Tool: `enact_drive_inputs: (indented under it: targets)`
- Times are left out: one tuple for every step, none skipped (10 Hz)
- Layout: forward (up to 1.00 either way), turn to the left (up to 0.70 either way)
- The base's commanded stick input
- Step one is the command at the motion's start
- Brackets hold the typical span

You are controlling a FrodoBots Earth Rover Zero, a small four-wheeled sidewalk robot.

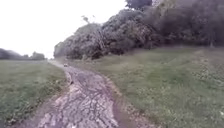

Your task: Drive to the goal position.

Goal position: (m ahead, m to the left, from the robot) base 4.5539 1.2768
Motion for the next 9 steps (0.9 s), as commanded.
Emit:
enact_drive_inputs:
  targets:
    - [1.0,0.24]
    - [1.0,0.27]
    - [1.0,0.27]
    - [1.0,0.27]
    - [1.0,0.27]
    - [1.0,0.27]
    - [1.0,0.27]
    - [1.0,0.27]
    - [1.0,0.27]
